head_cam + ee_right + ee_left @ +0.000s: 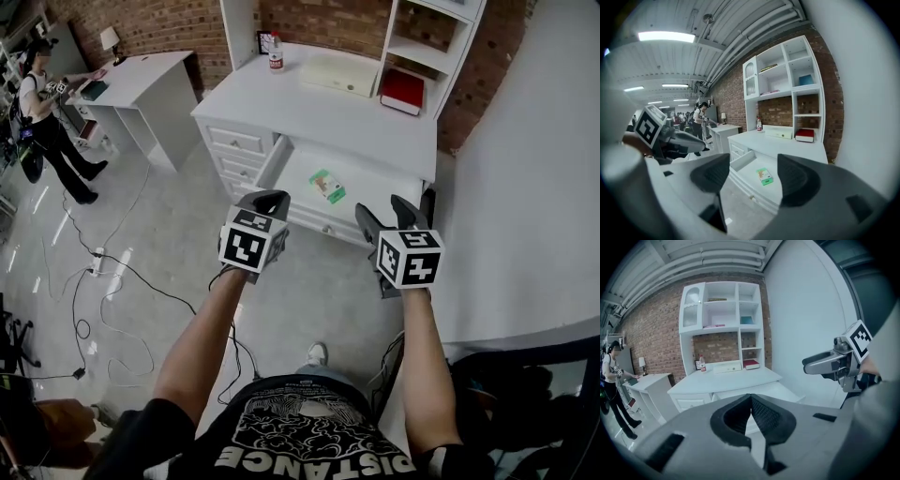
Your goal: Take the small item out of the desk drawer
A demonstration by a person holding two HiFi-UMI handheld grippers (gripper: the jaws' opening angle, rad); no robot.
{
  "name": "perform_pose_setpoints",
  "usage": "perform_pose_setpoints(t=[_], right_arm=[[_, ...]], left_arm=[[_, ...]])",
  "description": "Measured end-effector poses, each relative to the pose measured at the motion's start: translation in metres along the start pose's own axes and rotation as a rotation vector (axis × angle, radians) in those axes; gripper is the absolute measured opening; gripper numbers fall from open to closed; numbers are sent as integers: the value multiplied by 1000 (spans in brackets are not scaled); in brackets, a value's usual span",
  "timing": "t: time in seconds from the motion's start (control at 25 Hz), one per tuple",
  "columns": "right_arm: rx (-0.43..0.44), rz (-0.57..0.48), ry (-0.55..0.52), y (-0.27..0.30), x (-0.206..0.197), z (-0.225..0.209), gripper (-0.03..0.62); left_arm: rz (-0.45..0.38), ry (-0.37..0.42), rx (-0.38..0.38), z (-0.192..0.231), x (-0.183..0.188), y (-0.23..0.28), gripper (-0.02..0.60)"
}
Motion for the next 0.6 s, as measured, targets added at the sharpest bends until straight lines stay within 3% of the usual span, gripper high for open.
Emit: perform_pose_setpoints(t=[0.6], right_arm=[[147, 70, -56, 63, -5, -42, 348]], left_arm=[[4, -23, 102, 11, 14, 46, 8]])
Point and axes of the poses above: the fingertips, and each gripper's own axes: y forward along the fingers, z to its left, x out of its top, the point moved 7 cm from there along -y, backward along the fingers, and after that the axes turned 7 degrees about -y, right-handed, at the moved point
